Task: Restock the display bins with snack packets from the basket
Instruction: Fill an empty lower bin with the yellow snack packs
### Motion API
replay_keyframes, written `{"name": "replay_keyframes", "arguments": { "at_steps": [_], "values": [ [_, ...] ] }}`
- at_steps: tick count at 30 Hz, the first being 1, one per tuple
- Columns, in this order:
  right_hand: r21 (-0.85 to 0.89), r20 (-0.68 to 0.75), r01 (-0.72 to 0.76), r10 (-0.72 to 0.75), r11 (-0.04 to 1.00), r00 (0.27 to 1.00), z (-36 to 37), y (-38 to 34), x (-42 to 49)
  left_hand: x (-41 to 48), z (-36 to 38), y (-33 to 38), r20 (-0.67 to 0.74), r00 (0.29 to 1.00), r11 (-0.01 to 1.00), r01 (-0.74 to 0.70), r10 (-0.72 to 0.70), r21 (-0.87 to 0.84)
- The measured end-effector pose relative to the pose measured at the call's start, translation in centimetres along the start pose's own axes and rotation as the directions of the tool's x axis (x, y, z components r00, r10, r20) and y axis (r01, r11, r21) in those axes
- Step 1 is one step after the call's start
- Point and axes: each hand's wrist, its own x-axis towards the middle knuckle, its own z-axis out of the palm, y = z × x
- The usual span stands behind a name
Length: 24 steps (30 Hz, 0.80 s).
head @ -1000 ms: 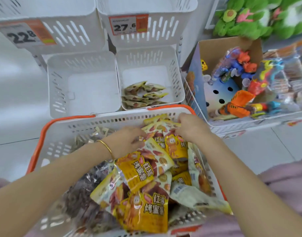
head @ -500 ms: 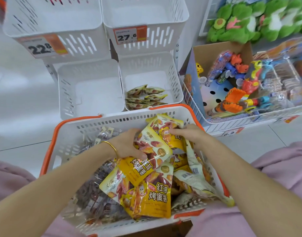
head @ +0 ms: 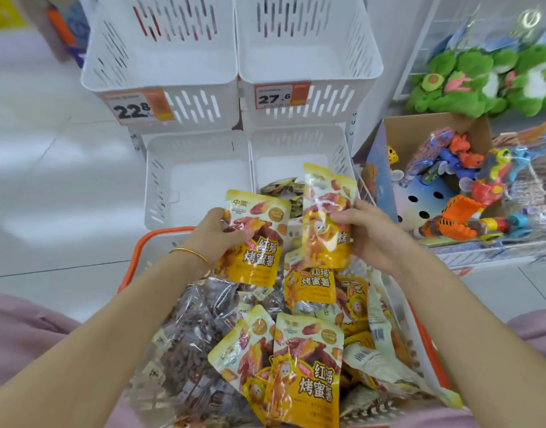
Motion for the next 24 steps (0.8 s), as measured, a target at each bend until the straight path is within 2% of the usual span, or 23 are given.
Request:
{"name": "replay_keyframes", "arguments": {
  "at_steps": [3,7,9,12,15,17,21,24],
  "values": [
    [0.033,0.074,-0.047,0.044,0.998,0.996,2.7,0.8,0.3,-0.2,0.6,0.8,-0.035,0.999,0.999,-0.034,0.035,0.01],
    [0.02,-0.001,-0.004,0.004,1.0,1.0,4.5,1.9,1.2,-0.7,1.2,2.6,-0.065,0.998,1.0,-0.007,0.007,-0.003],
    [0.036,-0.007,0.013,-0.013,0.999,1.0,4.8,2.2,1.6,-1.0,1.4,3.1,0.004,1.0,0.999,-0.031,0.031,0.008],
    [0.081,0.07,0.015,-0.021,0.997,0.997,5.6,2.5,1.7,-1.1,2.1,2.8,0.151,0.979,0.976,-0.159,0.135,0.152],
    [0.035,0.068,0.069,-0.071,0.997,0.995,4.7,1.6,2.3,-0.4,2.2,2.9,0.175,0.965,0.974,-0.21,0.194,0.08],
    [-0.052,0.099,0.083,-0.078,0.995,0.992,3.0,-0.3,2.9,0.5,2.1,3.1,0.22,0.945,0.961,-0.265,0.243,0.077],
    [-0.433,0.275,0.122,0.002,0.893,0.962,0.9,-4.3,5.0,3.4,2.7,4.3,0.33,0.879,0.909,-0.4,0.345,0.115],
    [-0.505,0.229,0.257,-0.159,0.824,0.96,0.9,-5.8,7.4,6.8,3.3,5.6,0.299,0.854,0.857,-0.487,0.427,0.169]
  ]
}}
